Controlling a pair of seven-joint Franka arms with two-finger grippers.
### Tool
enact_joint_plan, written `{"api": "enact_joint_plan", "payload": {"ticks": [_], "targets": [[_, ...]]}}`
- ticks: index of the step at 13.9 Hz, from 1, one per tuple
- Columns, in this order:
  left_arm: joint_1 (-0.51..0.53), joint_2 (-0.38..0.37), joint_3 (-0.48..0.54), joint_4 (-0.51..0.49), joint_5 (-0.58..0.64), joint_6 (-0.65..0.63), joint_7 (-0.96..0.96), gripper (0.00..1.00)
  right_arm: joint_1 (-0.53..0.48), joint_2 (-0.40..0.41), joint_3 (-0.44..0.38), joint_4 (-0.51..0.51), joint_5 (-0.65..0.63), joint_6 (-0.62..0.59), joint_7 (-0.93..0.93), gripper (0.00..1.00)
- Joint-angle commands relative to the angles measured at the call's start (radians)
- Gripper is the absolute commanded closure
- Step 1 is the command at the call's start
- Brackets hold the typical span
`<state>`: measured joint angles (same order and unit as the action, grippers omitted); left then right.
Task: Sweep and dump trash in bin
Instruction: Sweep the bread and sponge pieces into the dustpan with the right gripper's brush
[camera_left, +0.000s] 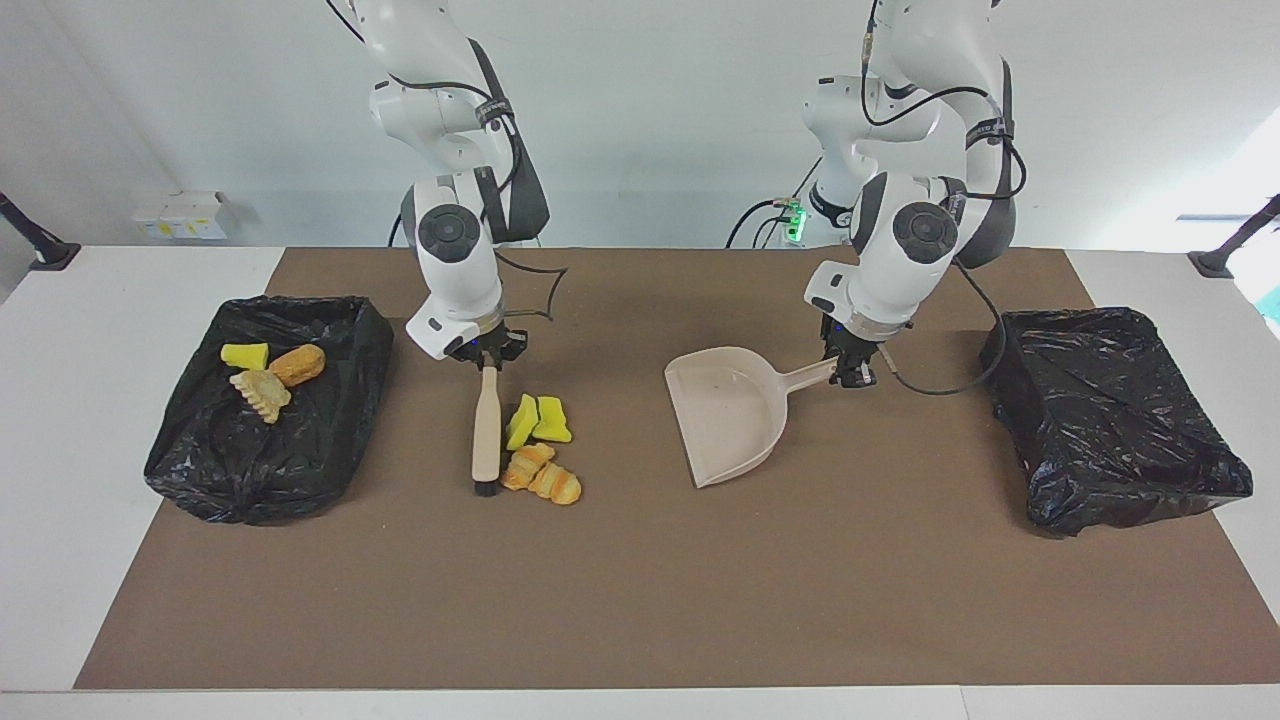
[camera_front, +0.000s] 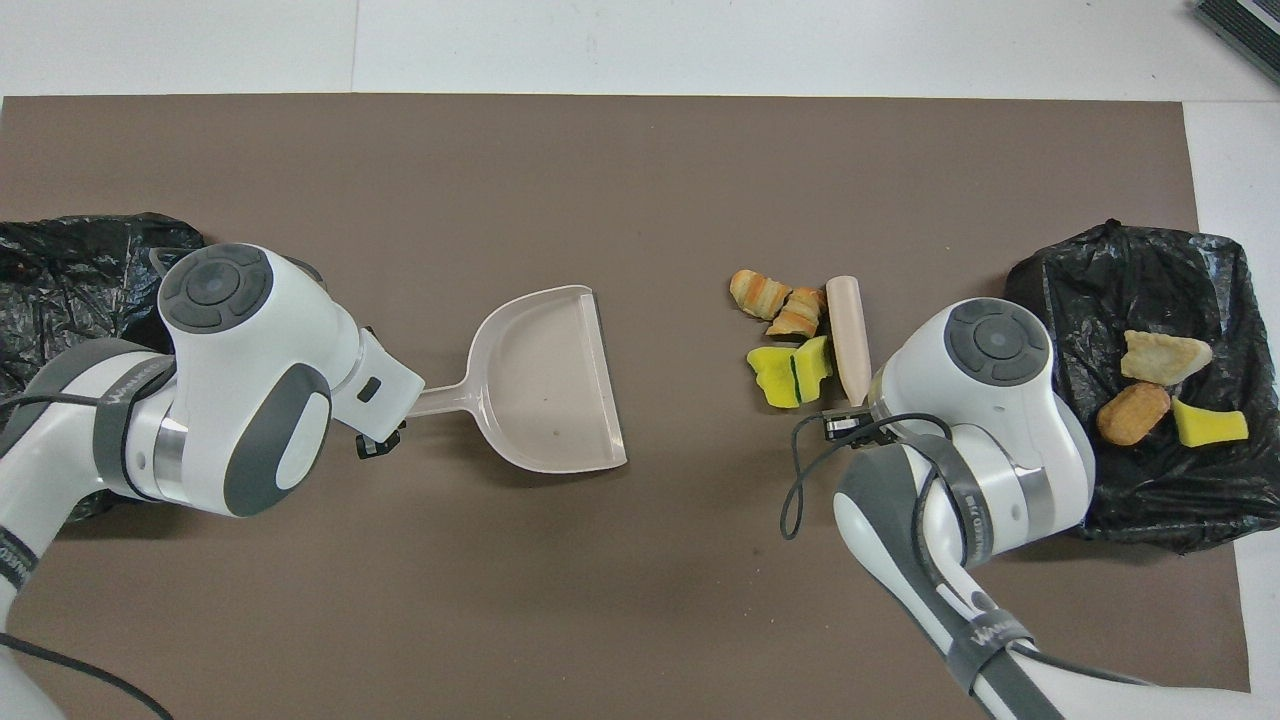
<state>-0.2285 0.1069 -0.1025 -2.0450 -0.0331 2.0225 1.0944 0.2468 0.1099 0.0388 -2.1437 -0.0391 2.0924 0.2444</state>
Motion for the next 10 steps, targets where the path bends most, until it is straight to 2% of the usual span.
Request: {"api": "enact_joint_plan", "payload": {"ticks": [1,6,10], "targets": [[-0.026,-0.044,0.009,-0.053,0.013,0.027,-0.057,1.00,0.058,0.060,0.004,0.071,0.019,-0.006,0.036,1.00],[-0.055,-0.041,0.007,-0.084,0.006,0.057,-0.125,1.00,0.146,0.115,0.015,0.151,0.024,-0.009,0.039,1.00],[-0.055,-0.041,0.007,-0.086,0.004,0.059,-0.123,1.00,0.198,0.126,0.038,0.156,0.027,-0.012,0.030,1.00]]}}
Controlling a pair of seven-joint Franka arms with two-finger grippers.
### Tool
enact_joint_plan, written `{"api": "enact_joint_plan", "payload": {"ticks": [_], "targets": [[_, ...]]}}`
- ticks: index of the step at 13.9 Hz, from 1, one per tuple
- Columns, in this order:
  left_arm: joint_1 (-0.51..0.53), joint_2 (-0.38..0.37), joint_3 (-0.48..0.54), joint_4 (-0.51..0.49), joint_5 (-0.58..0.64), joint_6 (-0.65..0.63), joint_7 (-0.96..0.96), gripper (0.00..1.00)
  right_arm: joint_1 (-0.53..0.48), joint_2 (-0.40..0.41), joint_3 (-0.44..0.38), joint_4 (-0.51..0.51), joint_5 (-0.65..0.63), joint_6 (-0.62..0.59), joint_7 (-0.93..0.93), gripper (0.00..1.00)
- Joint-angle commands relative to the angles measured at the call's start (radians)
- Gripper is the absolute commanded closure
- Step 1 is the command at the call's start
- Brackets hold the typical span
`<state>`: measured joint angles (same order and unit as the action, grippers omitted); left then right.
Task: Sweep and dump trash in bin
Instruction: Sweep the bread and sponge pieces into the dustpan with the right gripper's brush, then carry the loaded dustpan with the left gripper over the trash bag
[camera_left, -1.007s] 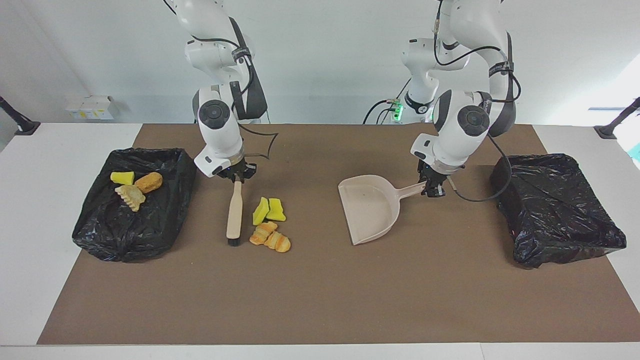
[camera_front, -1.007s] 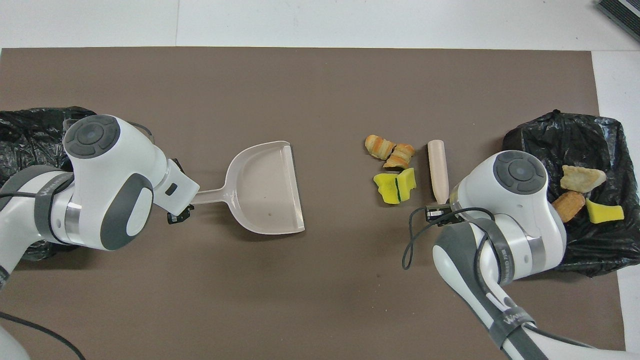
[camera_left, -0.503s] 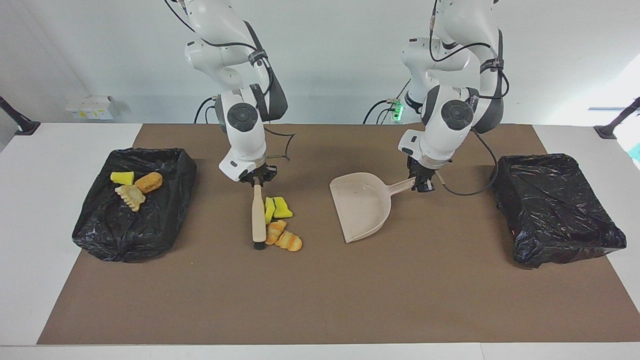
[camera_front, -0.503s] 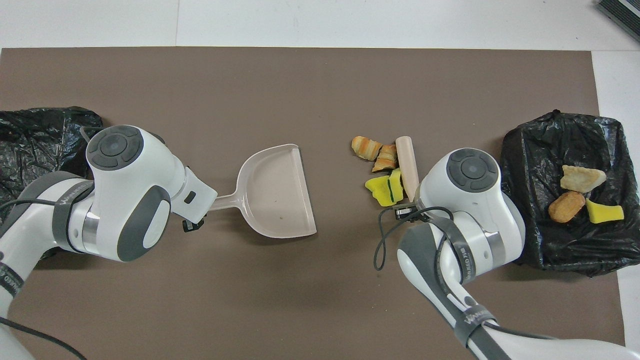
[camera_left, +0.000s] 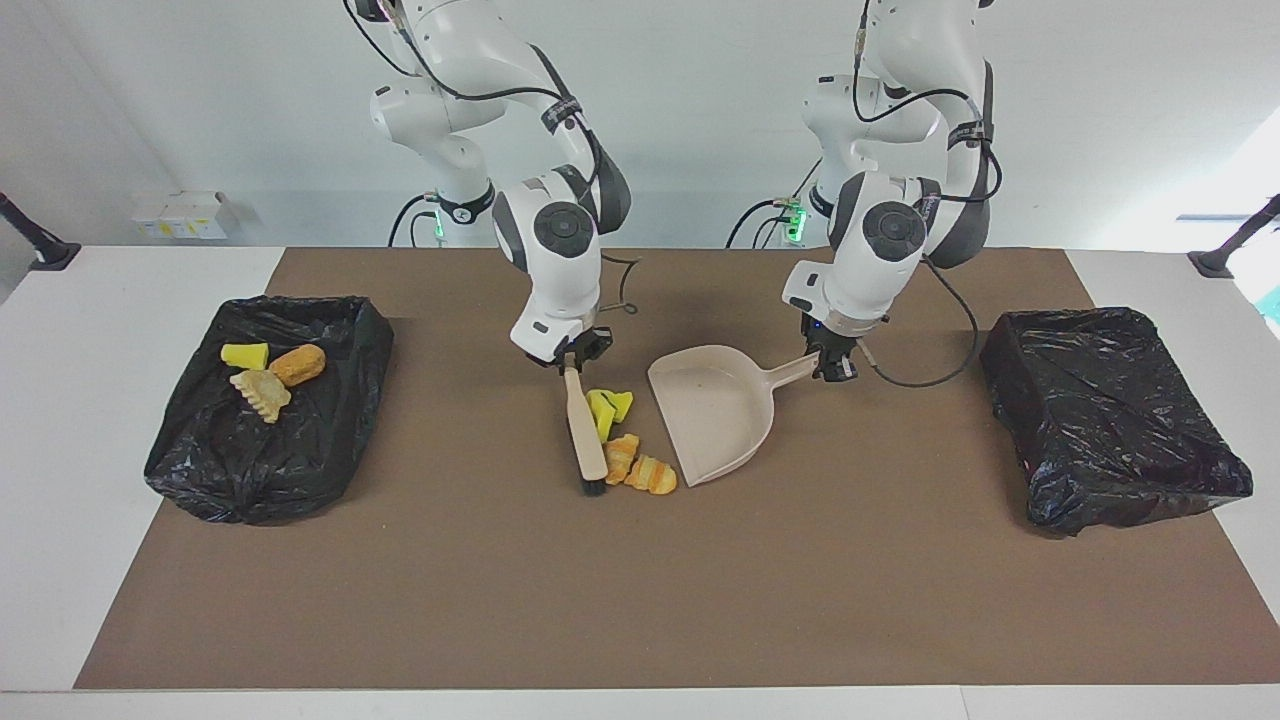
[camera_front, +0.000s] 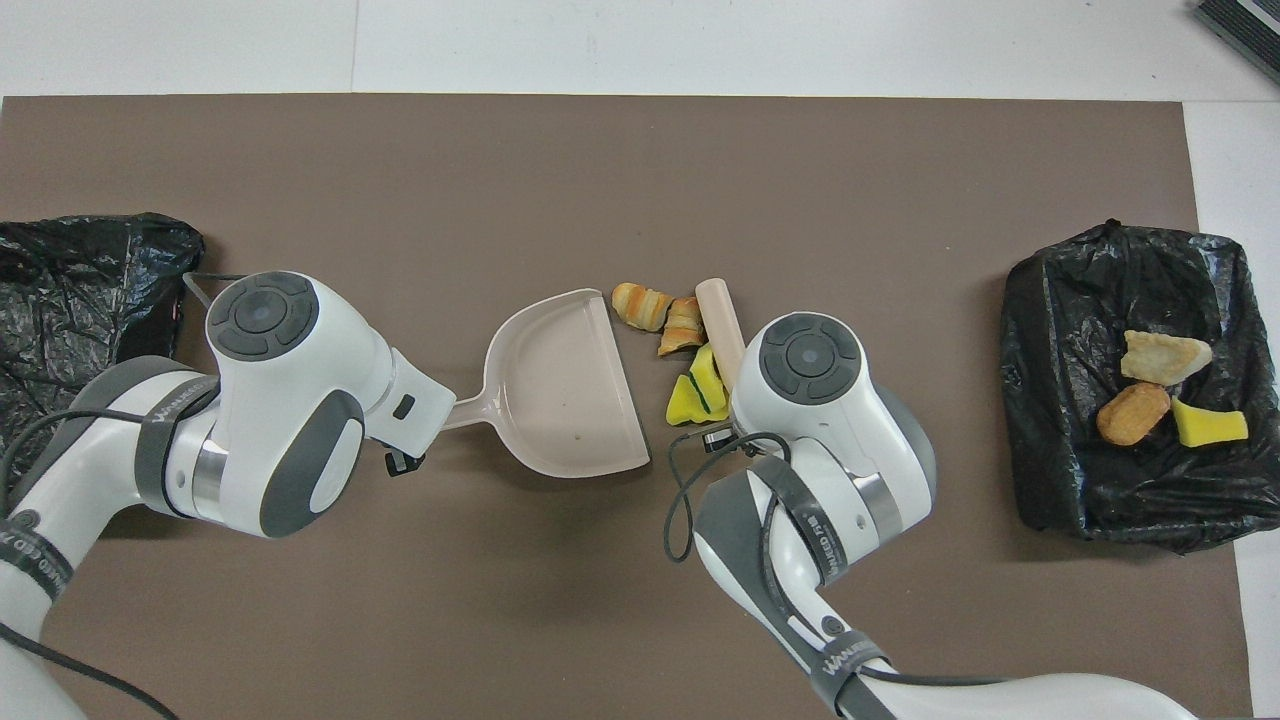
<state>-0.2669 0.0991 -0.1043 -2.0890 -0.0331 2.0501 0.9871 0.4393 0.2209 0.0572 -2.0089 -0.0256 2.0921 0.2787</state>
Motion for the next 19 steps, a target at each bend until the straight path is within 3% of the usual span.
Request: {"api": "enact_joint_plan", "payload": {"ticks": [1,10,14,19], "targets": [[-0.015,-0.033,0.009,-0.042,0.002,0.032,-0.016,1.00,0.009,0.015,0.038,0.021,0.032,-0.007,-0.001,1.00],[-0.011,-0.035,0.009,-0.055,-0.001,0.067,-0.038,1.00,0.166,0.000,0.050,0.013,0.199,0.042,0.046,1.00],[-0.002,-0.035,0.011,-0.054,-0.028,0.065,-0.035,1.00,0.162,-0.054,0.041,-0.017,0.174,-0.128,0.060,1.00],[0.015,-0.032,0.012,-0.037,-0.039,0.045,-0.033,1.00,0.059,-0.172,0.041,-0.013,0.173,-0.234,0.062,1.00]]}}
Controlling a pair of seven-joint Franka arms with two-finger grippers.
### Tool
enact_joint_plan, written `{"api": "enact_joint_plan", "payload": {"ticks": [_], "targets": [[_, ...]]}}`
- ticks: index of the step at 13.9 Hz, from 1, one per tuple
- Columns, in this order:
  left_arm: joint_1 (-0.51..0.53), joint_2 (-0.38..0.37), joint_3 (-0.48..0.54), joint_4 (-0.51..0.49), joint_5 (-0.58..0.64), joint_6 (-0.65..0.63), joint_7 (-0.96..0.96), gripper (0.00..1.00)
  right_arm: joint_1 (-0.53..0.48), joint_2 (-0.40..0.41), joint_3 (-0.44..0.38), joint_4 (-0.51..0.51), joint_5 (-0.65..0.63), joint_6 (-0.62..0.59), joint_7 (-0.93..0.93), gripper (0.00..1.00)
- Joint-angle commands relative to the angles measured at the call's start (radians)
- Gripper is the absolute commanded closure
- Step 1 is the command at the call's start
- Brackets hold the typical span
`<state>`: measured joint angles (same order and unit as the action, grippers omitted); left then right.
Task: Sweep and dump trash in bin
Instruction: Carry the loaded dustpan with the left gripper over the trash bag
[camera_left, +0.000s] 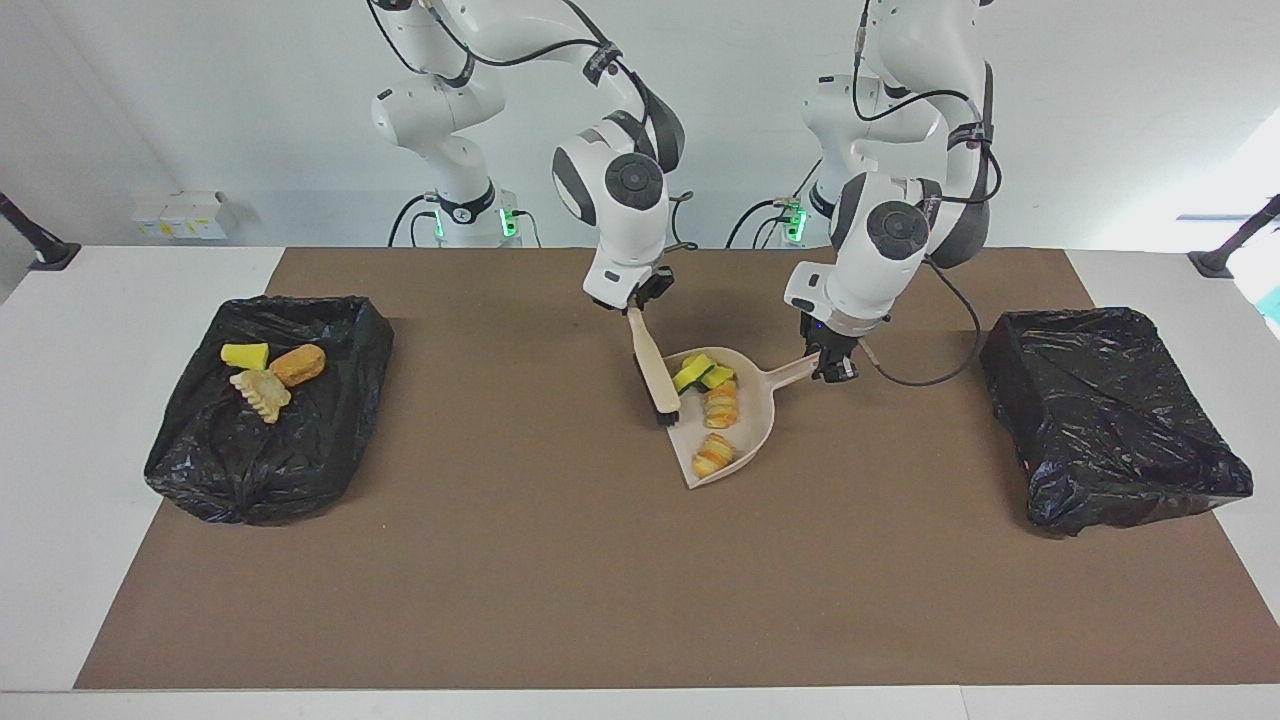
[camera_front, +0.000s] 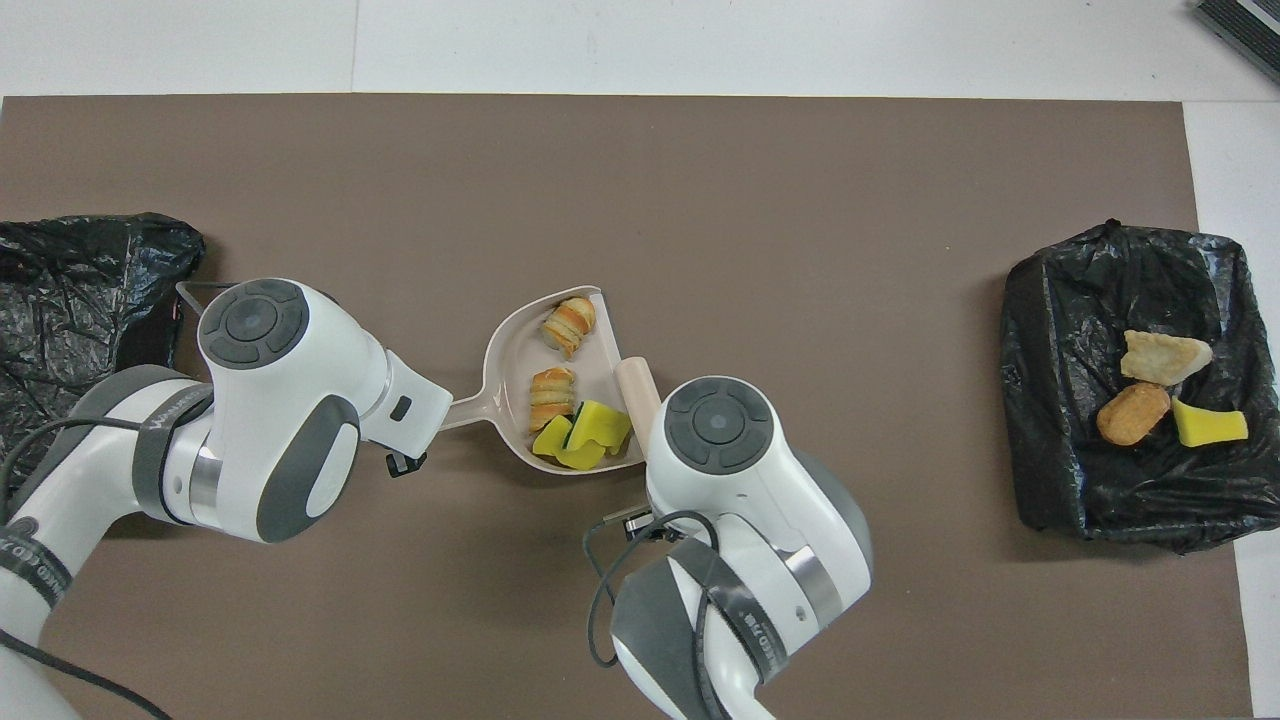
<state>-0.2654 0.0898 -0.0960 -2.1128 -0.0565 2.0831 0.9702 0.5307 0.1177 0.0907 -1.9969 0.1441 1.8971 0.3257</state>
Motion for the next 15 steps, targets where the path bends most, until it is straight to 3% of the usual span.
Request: {"api": "enact_joint_plan", "payload": {"ticks": [1,4,9,15], "targets": [[0.017,-0.025,0.004,-0.013,-0.038,-0.012,-0.015,1.00,-0.041,-0.088,0.006,-0.025,0.003,-0.068,0.018,1.00],[0.051,-0.025,0.004,-0.013,-0.109,-0.044,-0.012,1.00,-0.043,-0.119,0.007,-0.040,0.000,-0.121,0.088,1.00],[0.110,-0.077,0.010,-0.010,-0.111,-0.076,0.004,1.00,0.029,-0.196,0.015,-0.163,0.005,-0.003,0.306,1.00],[0.300,-0.120,0.012,0.054,-0.111,-0.190,0.122,1.00,0.150,-0.210,0.017,-0.235,0.020,0.103,0.391,1.00]]}}
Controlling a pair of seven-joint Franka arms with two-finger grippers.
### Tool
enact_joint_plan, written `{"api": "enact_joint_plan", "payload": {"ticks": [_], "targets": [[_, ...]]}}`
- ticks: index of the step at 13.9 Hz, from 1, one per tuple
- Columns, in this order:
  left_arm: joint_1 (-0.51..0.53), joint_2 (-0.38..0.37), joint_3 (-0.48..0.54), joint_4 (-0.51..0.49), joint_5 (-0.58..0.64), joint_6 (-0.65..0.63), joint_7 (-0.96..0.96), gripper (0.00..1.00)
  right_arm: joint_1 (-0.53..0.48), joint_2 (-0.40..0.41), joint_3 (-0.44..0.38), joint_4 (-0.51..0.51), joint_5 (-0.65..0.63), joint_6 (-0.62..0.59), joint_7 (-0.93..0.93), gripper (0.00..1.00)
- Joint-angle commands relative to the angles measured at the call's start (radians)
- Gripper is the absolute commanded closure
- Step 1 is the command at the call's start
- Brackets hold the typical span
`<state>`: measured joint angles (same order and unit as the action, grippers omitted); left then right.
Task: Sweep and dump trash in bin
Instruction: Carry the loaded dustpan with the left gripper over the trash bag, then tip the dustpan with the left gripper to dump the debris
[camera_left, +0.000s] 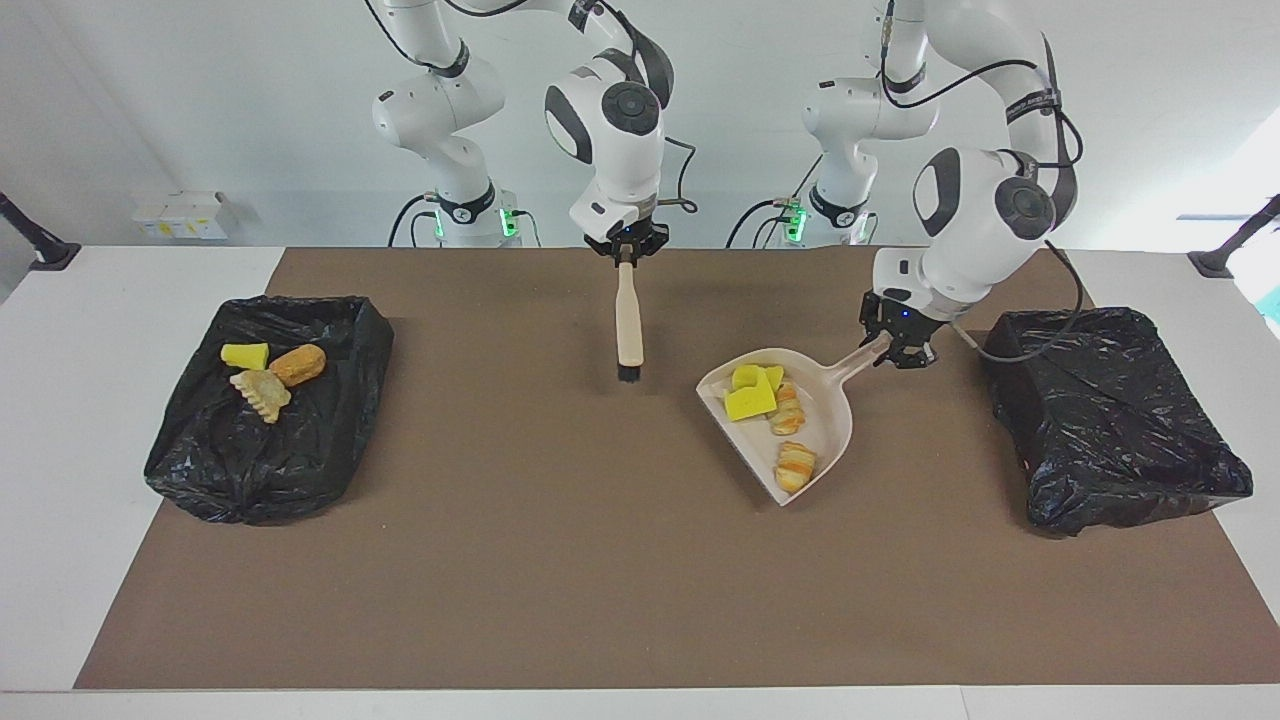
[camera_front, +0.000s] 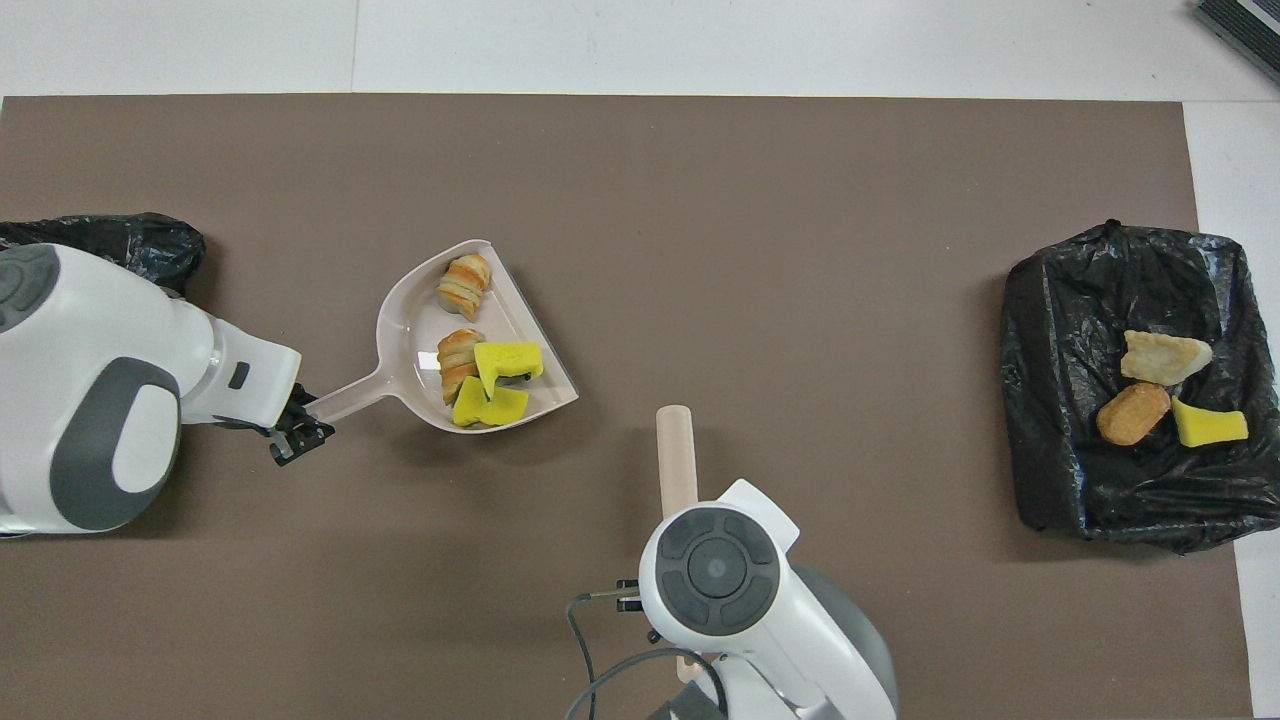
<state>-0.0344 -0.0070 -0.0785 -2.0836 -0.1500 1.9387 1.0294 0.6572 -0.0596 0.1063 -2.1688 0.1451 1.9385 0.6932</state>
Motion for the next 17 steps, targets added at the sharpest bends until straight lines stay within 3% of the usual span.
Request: {"api": "enact_joint_plan", "payload": {"ticks": [1,6,9,11,12,13,15,17], "targets": [[0.111,-0.024,-0.006,0.042,-0.017,-0.066,0.102,1.00,0.048,-0.037,0.001,-0.084,0.027,0.098,0.035,1.00],[0.315,0.001,-0.003,0.149,0.004,-0.197,0.358,1.00,0.142,-0.031,0.001,-0.151,0.076,0.192,0.092,1.00],[0.401,0.051,-0.001,0.242,0.072,-0.256,0.464,1.00,0.191,-0.019,0.001,-0.226,0.140,0.351,0.104,1.00],[0.468,0.088,-0.001,0.312,0.108,-0.277,0.518,1.00,0.191,-0.017,0.001,-0.230,0.146,0.355,0.106,1.00],[0.508,0.106,-0.001,0.344,0.134,-0.271,0.538,1.00,0.190,-0.016,0.000,-0.229,0.148,0.353,0.106,0.69],[0.525,0.129,-0.001,0.387,0.183,-0.258,0.543,1.00,0.190,-0.009,0.000,-0.220,0.148,0.350,0.100,0.01],[0.580,0.192,-0.001,0.474,0.266,-0.253,0.572,1.00,0.177,-0.008,-0.004,-0.186,0.146,0.295,0.092,0.00],[0.605,0.238,0.000,0.548,0.276,-0.244,0.618,1.00,0.142,-0.009,-0.008,-0.123,0.130,0.177,0.088,0.00]]}}
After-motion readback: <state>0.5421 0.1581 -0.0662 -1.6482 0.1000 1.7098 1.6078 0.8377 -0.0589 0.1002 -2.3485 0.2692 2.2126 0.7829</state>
